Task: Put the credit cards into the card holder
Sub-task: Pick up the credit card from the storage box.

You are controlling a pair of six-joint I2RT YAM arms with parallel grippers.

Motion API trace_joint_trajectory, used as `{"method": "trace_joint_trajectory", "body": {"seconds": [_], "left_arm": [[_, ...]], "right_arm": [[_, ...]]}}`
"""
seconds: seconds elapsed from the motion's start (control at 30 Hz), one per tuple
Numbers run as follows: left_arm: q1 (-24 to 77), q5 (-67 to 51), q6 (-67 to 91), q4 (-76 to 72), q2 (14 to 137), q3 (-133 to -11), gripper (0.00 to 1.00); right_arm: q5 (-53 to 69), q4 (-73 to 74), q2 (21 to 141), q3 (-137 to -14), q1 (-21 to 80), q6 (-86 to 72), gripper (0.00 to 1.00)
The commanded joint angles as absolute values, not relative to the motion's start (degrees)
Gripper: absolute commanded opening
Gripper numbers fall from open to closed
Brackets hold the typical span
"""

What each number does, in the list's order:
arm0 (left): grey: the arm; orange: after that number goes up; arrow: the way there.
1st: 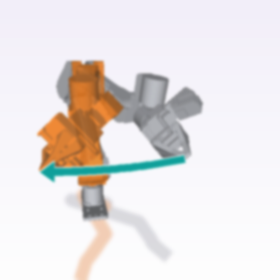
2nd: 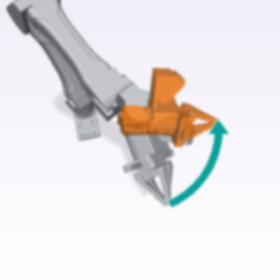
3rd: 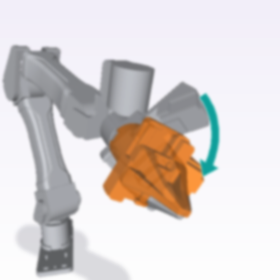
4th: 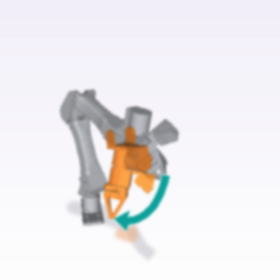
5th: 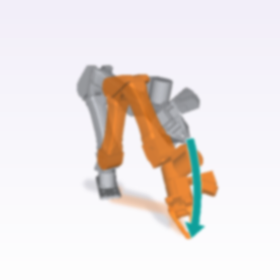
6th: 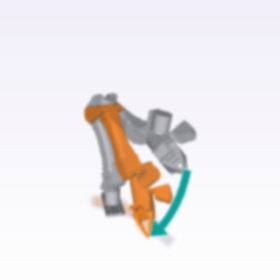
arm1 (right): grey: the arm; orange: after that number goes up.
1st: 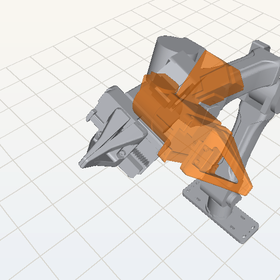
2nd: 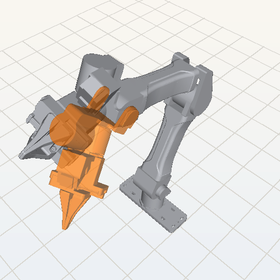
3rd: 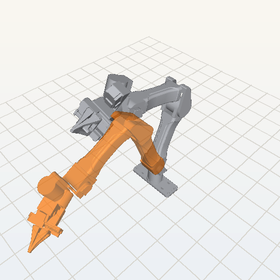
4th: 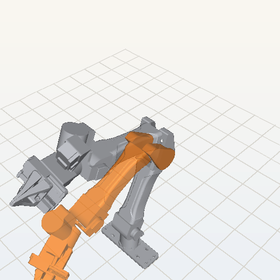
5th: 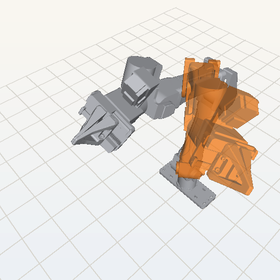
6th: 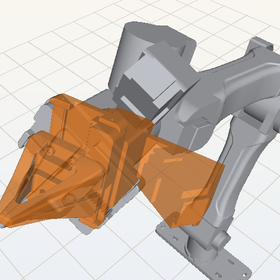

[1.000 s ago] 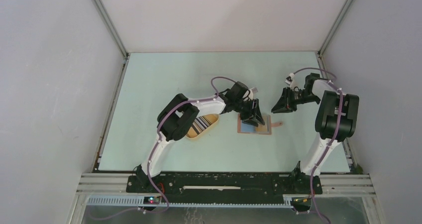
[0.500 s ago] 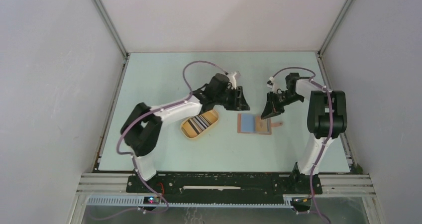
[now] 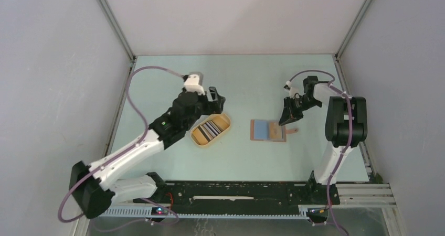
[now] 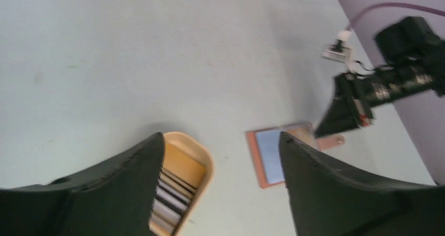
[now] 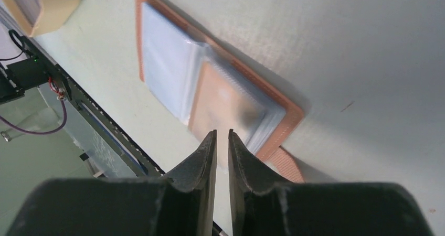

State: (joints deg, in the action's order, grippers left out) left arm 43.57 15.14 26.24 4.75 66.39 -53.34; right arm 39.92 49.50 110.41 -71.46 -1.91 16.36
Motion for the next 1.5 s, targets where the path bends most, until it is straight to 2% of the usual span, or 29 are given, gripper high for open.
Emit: {"method": "trace_joint_trajectory", "body": {"seconds": [0.0, 0.07, 0.17, 0.23, 0.3, 0.33, 0.37, 0.43, 0.53, 0.67, 0.77, 0.97, 1.13, 1.3, 1.47], "left_arm": [[41.6, 28.8, 29.0, 5.0, 57.3, -46.0, 0.94], [38.2, 23.9, 32.2, 4.7, 54.2, -42.8, 0.98], [34.4, 19.3, 36.2, 3.6, 50.6, -38.0, 0.98], [33.5, 17.9, 37.9, 2.9, 48.8, -34.9, 0.97], [33.0, 16.8, 39.7, 2.4, 47.3, -31.9, 0.97], [32.7, 16.3, 40.8, 2.3, 46.8, -30.5, 0.97], [32.4, 15.9, 41.9, 2.2, 46.2, -29.0, 0.97], [31.9, 15.4, 44.1, 2.1, 45.1, -25.9, 0.97], [30.6, 14.6, 48.6, 1.4, 43.0, -21.1, 0.96], [29.2, 12.8, 54.0, -3.2, 40.2, -14.7, 0.96], [27.6, 10.7, 56.2, -4.8, 39.7, -12.0, 0.96], [25.5, 7.2, 57.8, -6.7, 41.6, -10.3, 0.94], [25.2, 6.3, 59.6, -8.2, 43.1, -8.6, 0.82], [25.2, 6.5, 60.5, -7.8, 42.3, -7.2, 0.72], [25.2, 6.3, 61.4, -6.5, 41.1, -6.3, 0.57]], "right_arm": [[45.3, 48.0, 99.4, -71.8, -1.3, 20.2, 0.22], [46.3, 47.8, 95.0, -72.7, 0.7, 23.6, 0.23], [47.3, 46.2, 88.5, -74.5, 5.7, 26.7, 0.25], [47.8, 42.7, 84.8, -74.6, 9.4, 27.8, 0.39], [53.0, 39.9, 84.1, -74.6, 13.2, 31.4, 0.7], [57.6, 40.0, 86.0, -75.1, 14.2, 32.0, 0.8], [61.9, 40.8, 88.2, -76.8, 15.3, 31.6, 0.84], [65.1, 44.8, 94.9, -82.7, 19.0, 27.5, 0.81], [57.4, 53.2, 104.5, -94.9, 27.4, 26.7, 0.76], [53.7, 50.6, 114.3, -100.7, 33.7, 13.7, 0.72], [47.6, 51.9, 119.7, -105.2, 38.4, 11.8, 0.72], [42.9, 53.5, 127.4, -112.9, 42.6, 7.9, 0.68], [38.5, 53.4, 129.9, -114.3, 43.7, 6.4, 0.62], [34.8, 52.6, 131.2, -114.0, 43.9, 5.2, 0.63], [33.7, 52.5, 133.0, -115.1, 43.8, 5.1, 0.67]]}}
